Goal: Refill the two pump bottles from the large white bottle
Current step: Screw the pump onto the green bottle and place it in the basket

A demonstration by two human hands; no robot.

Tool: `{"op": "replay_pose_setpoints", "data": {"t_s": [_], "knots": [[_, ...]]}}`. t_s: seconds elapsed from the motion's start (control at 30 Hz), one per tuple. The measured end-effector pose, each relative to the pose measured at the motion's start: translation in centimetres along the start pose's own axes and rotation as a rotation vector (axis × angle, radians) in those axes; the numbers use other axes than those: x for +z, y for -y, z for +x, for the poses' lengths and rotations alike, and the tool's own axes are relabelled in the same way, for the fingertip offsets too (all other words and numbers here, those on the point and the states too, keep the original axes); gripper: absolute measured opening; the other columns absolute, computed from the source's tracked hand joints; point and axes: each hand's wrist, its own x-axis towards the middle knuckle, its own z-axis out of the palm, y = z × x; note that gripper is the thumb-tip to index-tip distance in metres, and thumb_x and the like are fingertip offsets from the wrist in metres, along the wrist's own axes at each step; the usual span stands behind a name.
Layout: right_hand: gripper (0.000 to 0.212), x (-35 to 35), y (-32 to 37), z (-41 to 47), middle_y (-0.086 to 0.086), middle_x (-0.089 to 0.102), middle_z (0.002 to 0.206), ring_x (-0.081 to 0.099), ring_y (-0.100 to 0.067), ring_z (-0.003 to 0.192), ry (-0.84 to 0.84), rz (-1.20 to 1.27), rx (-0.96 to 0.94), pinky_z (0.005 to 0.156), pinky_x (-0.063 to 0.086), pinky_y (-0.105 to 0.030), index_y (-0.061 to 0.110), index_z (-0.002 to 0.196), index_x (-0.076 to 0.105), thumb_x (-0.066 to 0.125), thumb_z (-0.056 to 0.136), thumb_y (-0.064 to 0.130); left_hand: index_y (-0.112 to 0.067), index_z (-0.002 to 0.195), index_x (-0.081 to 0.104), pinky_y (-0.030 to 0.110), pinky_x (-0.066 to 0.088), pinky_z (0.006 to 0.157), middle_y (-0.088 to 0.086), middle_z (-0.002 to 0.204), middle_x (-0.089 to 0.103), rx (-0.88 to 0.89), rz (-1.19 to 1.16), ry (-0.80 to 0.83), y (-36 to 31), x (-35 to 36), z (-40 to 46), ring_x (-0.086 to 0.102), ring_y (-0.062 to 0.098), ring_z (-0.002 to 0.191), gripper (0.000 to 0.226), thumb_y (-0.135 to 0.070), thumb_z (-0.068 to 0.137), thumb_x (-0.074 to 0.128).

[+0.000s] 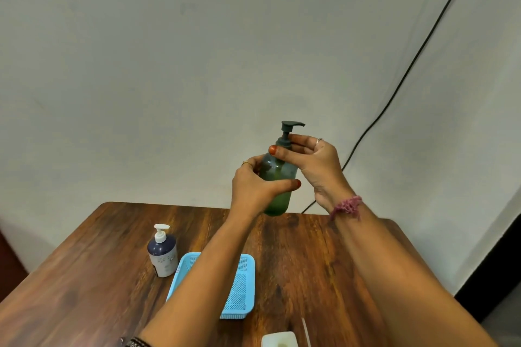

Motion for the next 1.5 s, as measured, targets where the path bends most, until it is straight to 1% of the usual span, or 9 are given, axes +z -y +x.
{"op": "replay_pose_setpoints", "data": {"t_s": [0.2,0.57,0.7,0.87,1.0,1.13,1.3,1.4,1.5], "knots": [[0.035,-1.5,0.5,0.4,-0.008,0.07,0.113,0.065,-0.014,0.107,0.291,-0.008,0.033,0.091,0.051,-0.023,0.004,0.119,0.061,0.066,0.084,0.005,-0.018,0.127,0.052,0.02,0.048,0.079,-0.005,0.116,0.057,-0.005,0.008,0.037,0.0,-0.4,-0.1,0.054,0.013,0.102,0.079,-0.028,0.058,0.089],[0.027,1.4,-1.0,-1.0,-0.007,0.073,0.1,0.07,-0.012,0.093,0.043,0.026,-0.022,0.083,0.055,-0.022,0.008,0.107,0.068,0.072,0.08,0.004,-0.016,0.124,0.053,0.012,0.044,0.071,-0.005,0.111,0.058,0.004,-0.008,-0.03,0.9,-0.6,-0.7,0.056,0.011,0.099,0.078,-0.029,0.056,0.089],[0.038,2.0,-1.3,-1.4,0.0,0.072,0.105,0.066,-0.009,0.102,0.014,-0.178,-0.115,0.09,0.053,-0.028,0.012,0.112,0.068,0.078,0.076,0.018,-0.018,0.127,0.052,0.013,0.044,0.074,-0.007,0.113,0.056,0.014,-0.015,-0.033,1.3,-1.5,-1.0,0.054,0.011,0.101,0.078,-0.03,0.059,0.088],[0.094,1.5,-1.4,-2.3,0.007,0.048,0.138,0.052,-0.015,0.12,0.236,-0.497,0.09,0.099,0.047,-0.035,0.02,0.14,0.04,0.085,0.061,0.043,-0.02,0.126,0.054,0.017,0.048,0.081,-0.006,0.115,0.061,0.014,-0.034,-0.005,2.4,-3.4,-1.1,0.058,0.012,0.105,0.069,-0.024,0.065,0.085],[0.08,3.3,-3.2,-3.6,0.004,0.058,0.123,0.059,-0.018,0.109,0.189,-0.508,0.116,0.094,0.052,-0.041,0.021,0.127,0.051,0.086,0.059,0.046,-0.02,0.13,0.053,0.011,0.047,0.077,-0.01,0.108,0.061,0.042,-0.047,0.027,3.4,-5.1,-1.9,0.059,0.007,0.1,0.067,-0.013,0.069,0.08],[0.07,5.7,-4.3,-4.4,0.003,0.062,0.115,0.06,-0.016,0.105,0.141,-0.553,0.086,0.091,0.053,-0.035,0.017,0.121,0.057,0.086,0.062,0.039,-0.02,0.136,0.046,0.025,0.051,0.092,-0.007,0.12,0.061,0.022,-0.028,0.081,5.4,-7.3,-2.7,0.06,0.012,0.111,0.077,-0.023,0.067,0.081],[0.063,9.2,-7.1,-5.5,0.004,0.064,0.112,0.06,-0.015,0.103,0.128,-0.562,0.133,0.088,0.053,-0.032,0.016,0.118,0.06,0.085,0.064,0.037,-0.015,0.149,0.028,0.01,0.042,0.09,-0.004,0.141,0.048,-0.036,0.096,0.163,8.6,-12.4,-4.7,0.051,0.001,0.117,0.101,-0.026,0.067,0.085],[0.059,11.2,-9.4,-6.1,0.007,0.061,0.108,0.057,-0.012,0.099,0.14,-0.579,0.158,0.073,0.046,-0.015,0.016,0.118,0.059,0.085,0.067,0.031,-0.013,0.147,0.034,0.026,0.041,0.104,0.0,0.144,0.046,-0.107,0.191,0.124,12.0,-16.5,-6.3,0.046,0.013,0.13,0.093,-0.026,0.069,0.084],[0.06,12.6,-12.2,-6.7,0.005,0.06,0.109,0.055,-0.011,0.098,0.143,-0.596,0.196,0.066,0.038,-0.008,0.016,0.118,0.059,0.086,0.066,0.026,-0.011,0.14,0.045,0.026,0.045,0.099,0.003,0.138,0.053,-0.182,0.225,0.095,15.3,-20.1,-7.8,0.053,0.015,0.121,0.075,-0.022,0.074,0.08]]}}
